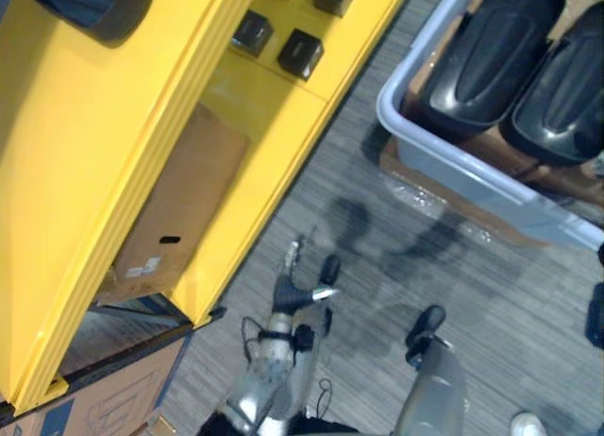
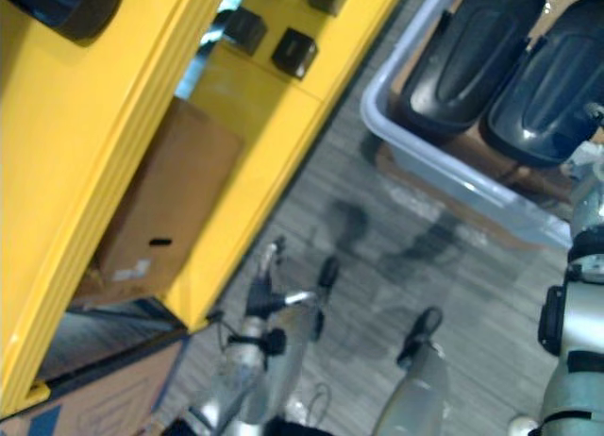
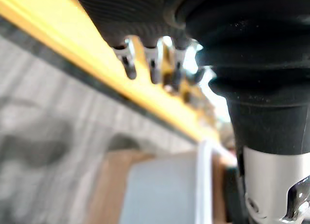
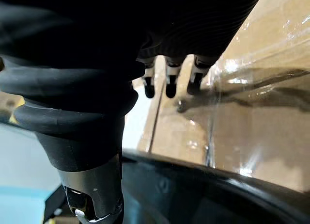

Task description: Walk over and take plastic housings, then place them on the shelf

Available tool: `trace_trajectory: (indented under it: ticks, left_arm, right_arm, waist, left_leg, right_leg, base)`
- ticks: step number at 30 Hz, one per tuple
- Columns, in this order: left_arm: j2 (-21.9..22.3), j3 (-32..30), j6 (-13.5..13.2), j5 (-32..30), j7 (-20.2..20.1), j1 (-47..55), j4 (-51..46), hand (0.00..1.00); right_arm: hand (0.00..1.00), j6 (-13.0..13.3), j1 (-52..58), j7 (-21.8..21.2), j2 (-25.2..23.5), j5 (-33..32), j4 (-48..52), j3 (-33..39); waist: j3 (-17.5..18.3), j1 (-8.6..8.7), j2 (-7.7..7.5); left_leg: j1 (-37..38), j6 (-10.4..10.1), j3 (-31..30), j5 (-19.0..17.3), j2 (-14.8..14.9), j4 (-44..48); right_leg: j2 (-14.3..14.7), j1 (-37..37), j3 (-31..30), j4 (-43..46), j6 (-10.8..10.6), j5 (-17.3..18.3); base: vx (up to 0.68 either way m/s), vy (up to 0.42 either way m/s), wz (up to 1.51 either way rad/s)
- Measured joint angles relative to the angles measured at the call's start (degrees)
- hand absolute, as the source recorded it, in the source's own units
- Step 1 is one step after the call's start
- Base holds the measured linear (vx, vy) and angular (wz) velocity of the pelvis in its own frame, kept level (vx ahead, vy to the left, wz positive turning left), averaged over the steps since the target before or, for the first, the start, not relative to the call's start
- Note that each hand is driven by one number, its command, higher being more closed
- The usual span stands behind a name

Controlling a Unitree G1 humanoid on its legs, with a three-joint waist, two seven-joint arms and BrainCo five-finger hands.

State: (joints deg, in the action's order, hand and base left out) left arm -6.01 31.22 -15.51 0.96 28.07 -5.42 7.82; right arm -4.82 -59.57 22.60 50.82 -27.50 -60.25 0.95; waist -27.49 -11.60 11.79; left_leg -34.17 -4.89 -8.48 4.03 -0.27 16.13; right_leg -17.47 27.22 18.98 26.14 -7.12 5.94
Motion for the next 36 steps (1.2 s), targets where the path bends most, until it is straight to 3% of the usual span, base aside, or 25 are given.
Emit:
trace_trajectory:
  ticks: [5,10,11,16,20,21,28,31,36]
  left_arm:
    - [0.19,-1.97,1.88,0.33,0.49,-1.37,0.18,0.0]
    - [0.36,-2.4,2.36,1.54,0.29,-1.23,1.51,0.0]
    - [0.36,-2.38,2.37,1.92,0.15,-1.16,2.03,0.0]
    - [0.51,-2.34,2.38,3.67,-0.65,-0.74,2.46,0.0]
    - [0.79,-2.16,2.4,3.72,-1.72,1.21,2.44,0.0]
    - [0.79,-1.63,2.4,3.79,-1.92,1.66,2.44,0.0]
    - [0.87,-0.92,3.25,5.39,-1.98,3.27,2.11,0.0]
    - [0.87,-0.86,3.31,5.42,-2.31,3.39,1.45,0.0]
    - [0.54,-1.31,3.44,5.48,-2.37,4.87,-1.52,0.0]
  right_arm:
    - [0.0,-1.35,-1.91,1.49,-2.25,1.29,1.43,-1.76]
    - [0.0,-7.18,-4.41,5.01,-2.4,2.58,2.49,-2.83]
    - [1.0,-8.5,-4.6,5.08,-2.4,2.72,2.61,-2.96]
    - [1.0,-12.95,-5.56,5.12,-1.94,4.25,2.7,-4.57]
    - [1.0,-17.84,-5.89,5.11,-0.65,5.36,2.29,-4.56]
    - [1.0,-20.24,-5.89,5.08,-0.16,5.76,1.83,-4.54]
    - [1.0,-27.38,-4.76,3.64,-0.07,7.09,-1.63,-3.35]
    - [1.0,-29.1,-2.64,3.64,-0.2,9.32,-2.86,-3.25]
    - [1.0,-29.41,-0.56,3.3,-0.13,11.61,-4.49,-0.85]
  waist:
    - [-0.13,0.13,-0.26]
    - [-0.22,-0.18,-0.4]
    - [-0.22,-0.21,-0.4]
    - [-0.22,-0.26,-0.4]
    - [0.03,-0.18,-0.95]
    - [0.09,-0.26,-1.08]
    - [0.55,-0.71,-1.17]
    - [1.76,-1.61,-1.26]
    - [2.64,-1.73,-1.35]
  left_leg:
    - [-0.77,0.09,3.24,0.11,2.01,0.38]
    - [-1.98,0.21,4.67,0.82,2.72,0.42]
    - [-1.96,0.19,4.6,0.87,2.73,0.43]
    - [-1.97,0.08,4.37,1.27,2.75,0.22]
    - [-1.92,0.08,4.37,2.14,2.69,-0.93]
    - [-1.79,0.01,4.26,2.59,2.69,-1.56]
    - [-1.8,0.12,4.12,3.21,2.48,-1.82]
    - [-1.81,0.31,4.12,3.69,2.32,-2.29]
    - [-1.75,0.98,4.43,4.2,2.24,-2.61]
  right_leg:
    - [0.56,0.97,-0.33,0.56,0.3,0.01]
    - [0.44,2.58,-0.39,1.64,0.35,0.04]
    - [0.42,2.64,-0.37,1.86,0.43,0.1]
    - [0.29,3.04,-0.17,2.87,1.05,0.65]
    - [0.03,3.76,-0.01,3.53,1.18,0.93]
    - [-0.01,3.84,0.1,3.65,1.26,0.98]
    - [-0.51,3.73,0.96,4.39,1.36,1.2]
    - [-0.83,3.62,1.38,4.54,1.34,1.25]
    - [-1.56,2.53,2.89,4.25,1.19,1.52]
  base:
    - [-0.01,-0.006,-0.07]
    - [-0.01,-0.005,0.02]
    - [0.0,0.0,0.0]
    - [0.0,-0.003,0.01]
    - [0.0,-0.002,0.01]
    - [0.01,-0.008,0.08]
    - [0.01,0.0,0.06]
    - [0.01,0.009,0.1]
    - [-0.01,0.02,0.16]
